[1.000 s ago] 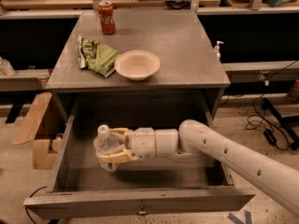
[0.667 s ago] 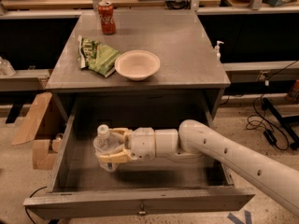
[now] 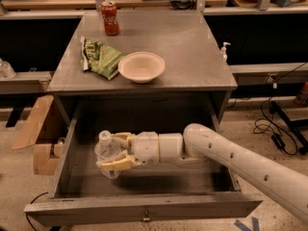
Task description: Place blue plastic bottle into top drawer
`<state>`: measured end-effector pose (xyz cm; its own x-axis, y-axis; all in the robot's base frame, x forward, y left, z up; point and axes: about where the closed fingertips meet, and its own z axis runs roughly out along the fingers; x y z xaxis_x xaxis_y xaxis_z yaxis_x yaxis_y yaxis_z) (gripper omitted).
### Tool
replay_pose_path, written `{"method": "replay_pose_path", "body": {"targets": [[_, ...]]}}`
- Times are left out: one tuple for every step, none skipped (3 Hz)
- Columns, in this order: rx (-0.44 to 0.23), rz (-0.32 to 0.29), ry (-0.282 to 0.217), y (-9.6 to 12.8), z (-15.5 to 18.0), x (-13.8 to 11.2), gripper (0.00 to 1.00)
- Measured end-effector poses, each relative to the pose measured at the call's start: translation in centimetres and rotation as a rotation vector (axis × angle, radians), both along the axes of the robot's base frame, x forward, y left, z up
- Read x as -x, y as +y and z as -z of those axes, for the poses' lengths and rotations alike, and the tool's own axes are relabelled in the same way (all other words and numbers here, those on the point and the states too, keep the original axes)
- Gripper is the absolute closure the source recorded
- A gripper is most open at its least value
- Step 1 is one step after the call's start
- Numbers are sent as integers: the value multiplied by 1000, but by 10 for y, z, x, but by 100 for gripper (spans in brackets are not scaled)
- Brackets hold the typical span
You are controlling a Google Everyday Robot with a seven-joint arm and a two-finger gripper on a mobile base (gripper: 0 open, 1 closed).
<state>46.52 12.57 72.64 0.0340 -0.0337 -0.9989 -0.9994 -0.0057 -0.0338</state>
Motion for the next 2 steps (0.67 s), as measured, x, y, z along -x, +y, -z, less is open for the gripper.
{"method": "replay_pose_path", "body": {"targets": [[-1, -5, -1, 2, -1, 1, 0], [-1, -5, -1, 2, -1, 1, 0]]}}
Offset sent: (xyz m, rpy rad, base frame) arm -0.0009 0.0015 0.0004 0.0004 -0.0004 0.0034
